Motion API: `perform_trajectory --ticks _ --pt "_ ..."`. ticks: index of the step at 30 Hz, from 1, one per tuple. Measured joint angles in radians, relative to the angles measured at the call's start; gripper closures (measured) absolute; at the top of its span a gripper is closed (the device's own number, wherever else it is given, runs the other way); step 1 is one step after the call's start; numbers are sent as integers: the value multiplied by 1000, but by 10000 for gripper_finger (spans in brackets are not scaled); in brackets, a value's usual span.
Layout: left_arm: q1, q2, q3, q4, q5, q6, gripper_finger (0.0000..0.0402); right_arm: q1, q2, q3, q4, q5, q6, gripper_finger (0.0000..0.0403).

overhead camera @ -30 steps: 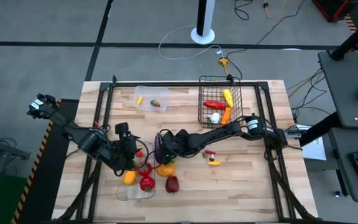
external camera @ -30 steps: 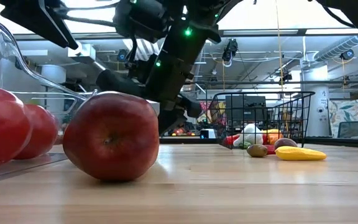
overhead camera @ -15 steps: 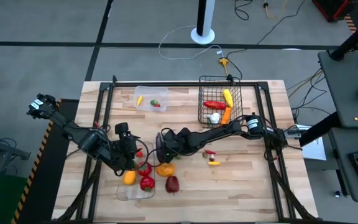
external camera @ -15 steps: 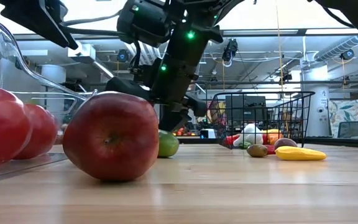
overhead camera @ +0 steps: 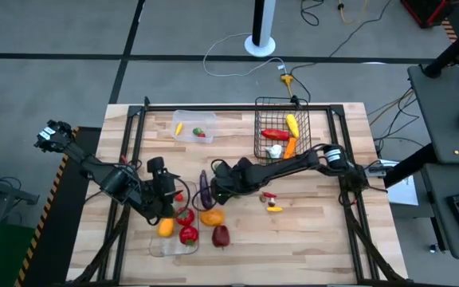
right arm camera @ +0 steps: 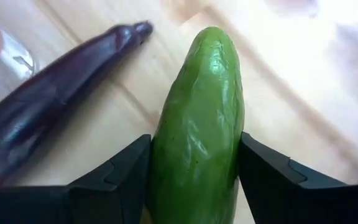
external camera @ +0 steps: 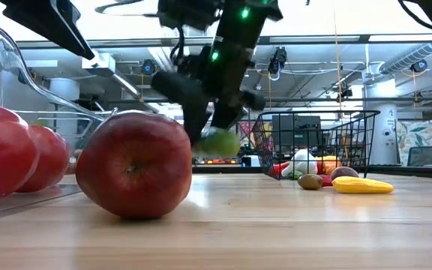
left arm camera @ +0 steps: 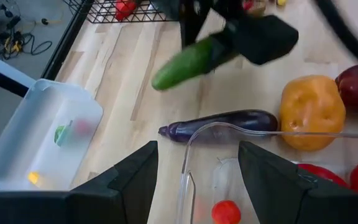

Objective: Sort produce into baskets
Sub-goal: Put the cucumber into the wire basket

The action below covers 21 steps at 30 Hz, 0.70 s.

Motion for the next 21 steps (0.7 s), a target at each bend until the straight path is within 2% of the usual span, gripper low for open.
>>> perform_trajectory --ticks 7,14,21 --pt "-8 0 0 0 0 -98 196 0 -125 0 -112 50 -72 198" --pt "-60 0 -1 -1 1 -207 196 -5 -266 0 -302 193 -90 198" --pt "-108 1 -1 0 1 -289 196 -102 -393 -50 -386 237 -124 198"
